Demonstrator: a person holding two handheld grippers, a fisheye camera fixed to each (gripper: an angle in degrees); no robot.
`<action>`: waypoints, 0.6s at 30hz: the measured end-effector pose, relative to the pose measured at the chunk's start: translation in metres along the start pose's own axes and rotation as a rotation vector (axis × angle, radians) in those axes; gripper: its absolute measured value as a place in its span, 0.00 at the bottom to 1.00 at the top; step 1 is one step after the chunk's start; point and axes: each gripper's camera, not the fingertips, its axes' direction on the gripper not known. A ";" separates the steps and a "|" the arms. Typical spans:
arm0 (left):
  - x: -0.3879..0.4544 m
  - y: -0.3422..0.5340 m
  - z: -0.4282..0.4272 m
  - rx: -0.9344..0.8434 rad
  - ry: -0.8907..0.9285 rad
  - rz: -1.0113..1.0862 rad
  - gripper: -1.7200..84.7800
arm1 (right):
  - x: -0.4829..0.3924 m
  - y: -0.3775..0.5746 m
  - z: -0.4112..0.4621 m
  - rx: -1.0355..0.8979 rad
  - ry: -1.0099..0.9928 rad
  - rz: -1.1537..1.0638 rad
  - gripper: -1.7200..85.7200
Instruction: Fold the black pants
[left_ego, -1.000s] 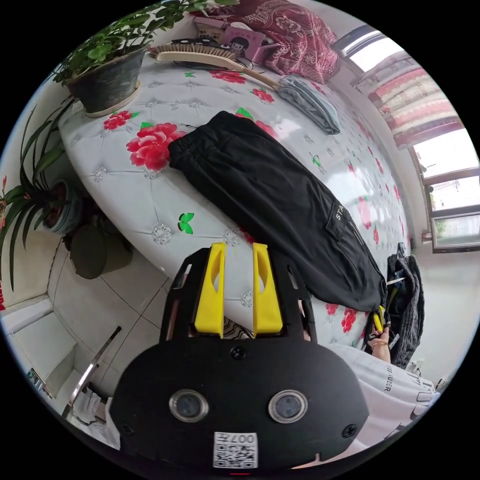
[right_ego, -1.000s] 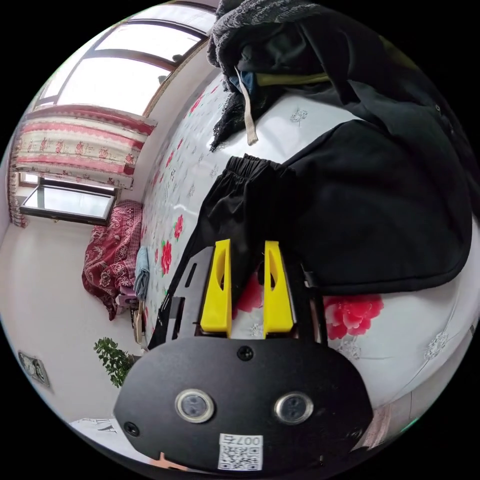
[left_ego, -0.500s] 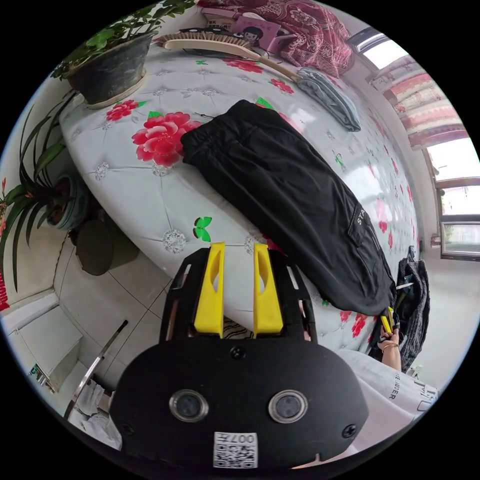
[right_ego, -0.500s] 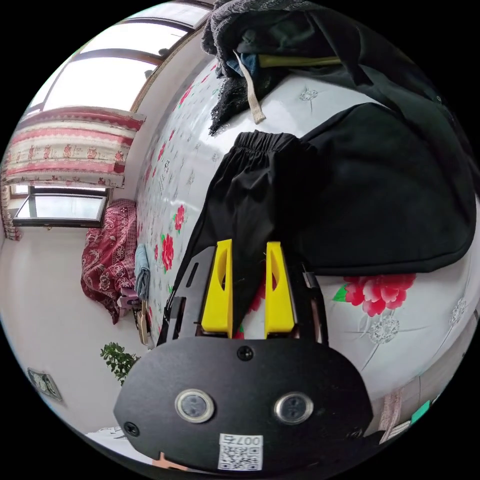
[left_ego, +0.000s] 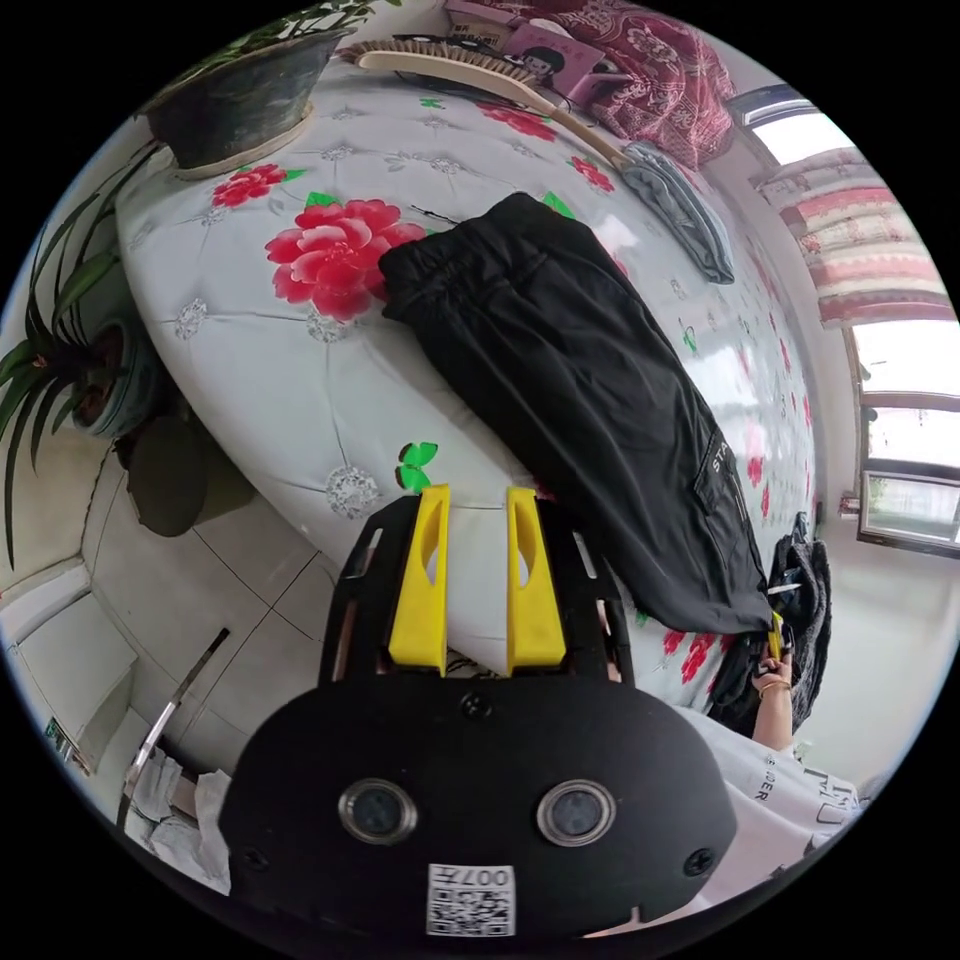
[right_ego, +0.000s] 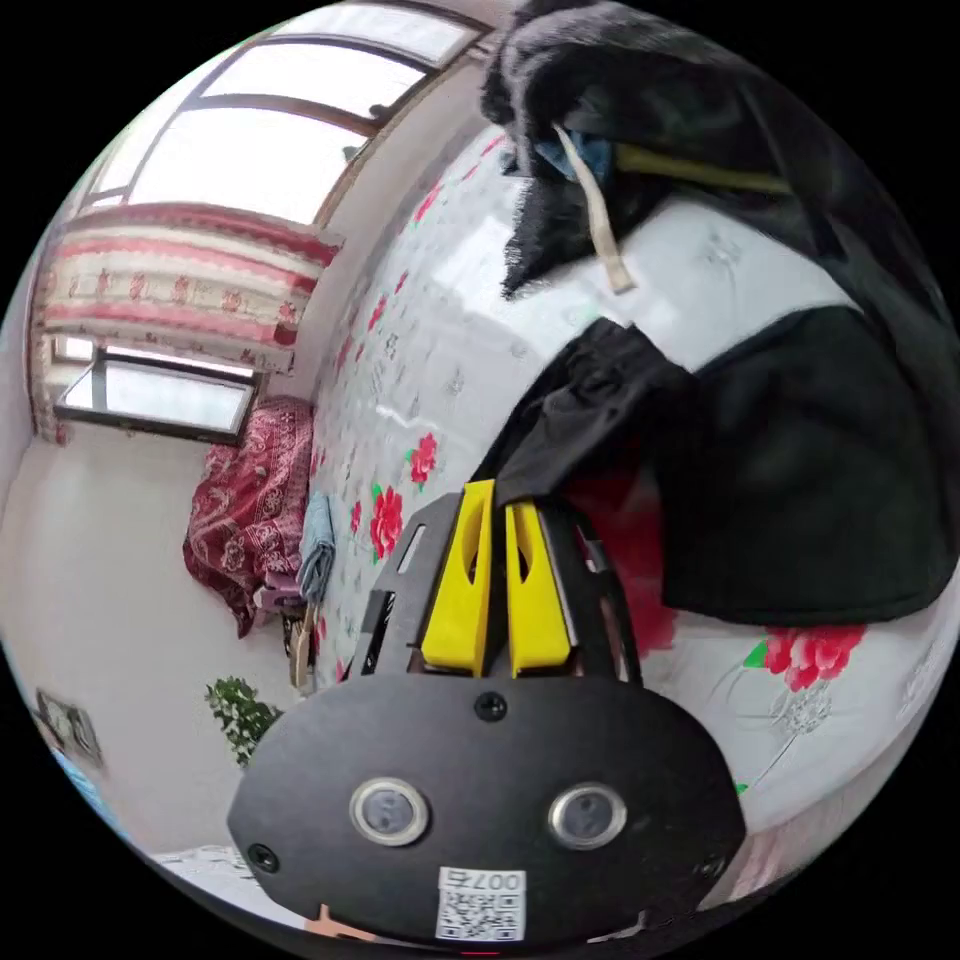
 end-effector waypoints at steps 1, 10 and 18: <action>-0.005 0.000 -0.001 0.008 0.021 -0.010 0.12 | -0.045 -0.006 0.004 -0.011 0.019 -0.119 0.02; -0.055 -0.011 -0.016 0.134 0.179 -0.106 0.14 | -0.415 0.160 0.100 -0.360 0.011 -1.386 0.02; -0.090 -0.036 -0.001 0.143 0.258 -0.181 0.16 | -0.433 0.367 0.285 -0.981 0.157 -1.534 0.05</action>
